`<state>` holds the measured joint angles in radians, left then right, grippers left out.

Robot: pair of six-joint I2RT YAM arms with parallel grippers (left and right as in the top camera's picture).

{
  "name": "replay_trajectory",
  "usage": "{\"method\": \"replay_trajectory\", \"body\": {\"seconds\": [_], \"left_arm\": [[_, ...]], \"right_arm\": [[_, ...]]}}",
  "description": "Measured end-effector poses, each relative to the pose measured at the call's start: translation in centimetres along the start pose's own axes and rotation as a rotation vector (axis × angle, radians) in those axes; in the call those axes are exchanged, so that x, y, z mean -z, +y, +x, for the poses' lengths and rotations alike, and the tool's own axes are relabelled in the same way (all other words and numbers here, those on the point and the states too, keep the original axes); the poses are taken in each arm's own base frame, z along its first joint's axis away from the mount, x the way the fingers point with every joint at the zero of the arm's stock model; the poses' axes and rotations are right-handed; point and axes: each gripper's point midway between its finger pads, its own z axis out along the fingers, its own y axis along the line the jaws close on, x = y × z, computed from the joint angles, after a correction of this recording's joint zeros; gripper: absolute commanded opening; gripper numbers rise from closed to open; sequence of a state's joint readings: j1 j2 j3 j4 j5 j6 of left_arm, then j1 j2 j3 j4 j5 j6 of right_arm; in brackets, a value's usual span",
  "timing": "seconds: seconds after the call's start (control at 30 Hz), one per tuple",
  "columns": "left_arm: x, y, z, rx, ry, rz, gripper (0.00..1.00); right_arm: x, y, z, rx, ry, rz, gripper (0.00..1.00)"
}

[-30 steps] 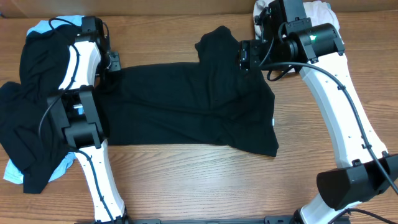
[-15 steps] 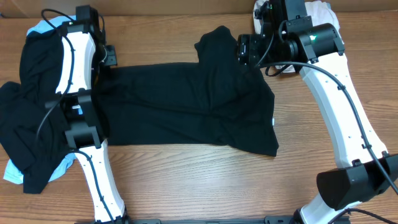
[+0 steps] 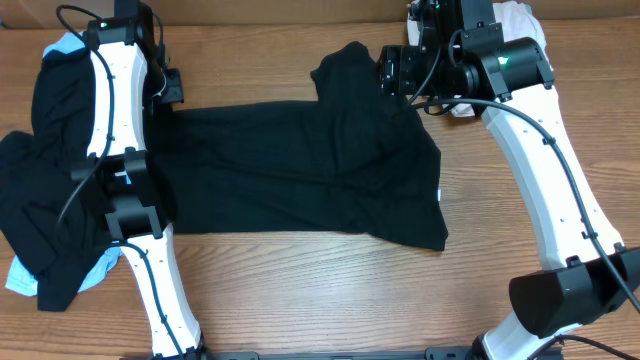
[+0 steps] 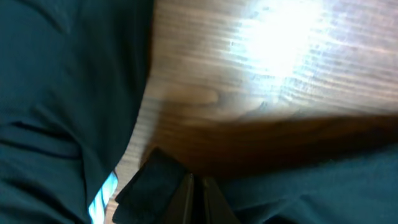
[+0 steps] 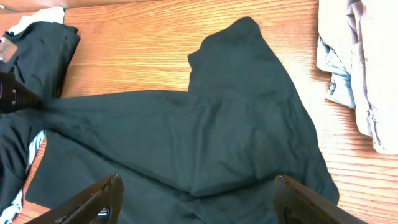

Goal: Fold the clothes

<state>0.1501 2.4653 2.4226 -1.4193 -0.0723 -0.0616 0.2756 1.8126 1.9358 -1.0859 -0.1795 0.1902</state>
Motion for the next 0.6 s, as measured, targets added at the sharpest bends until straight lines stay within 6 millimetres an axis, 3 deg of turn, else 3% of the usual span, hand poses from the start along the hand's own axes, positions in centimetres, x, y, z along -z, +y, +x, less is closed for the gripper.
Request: {"method": "replay_trajectory", "body": {"seconds": [0.37,0.6], "left_arm": [[0.1,-0.8,1.7,-0.023,0.065,-0.003,0.04],[0.2,-0.8,1.6,-0.024,0.064,-0.002,0.04]], "right_arm": [[0.1,0.3,-2.2,0.013,-0.088,-0.019,0.77],[0.9,-2.0,-5.0,-0.013,-0.187,-0.001,0.76]]}}
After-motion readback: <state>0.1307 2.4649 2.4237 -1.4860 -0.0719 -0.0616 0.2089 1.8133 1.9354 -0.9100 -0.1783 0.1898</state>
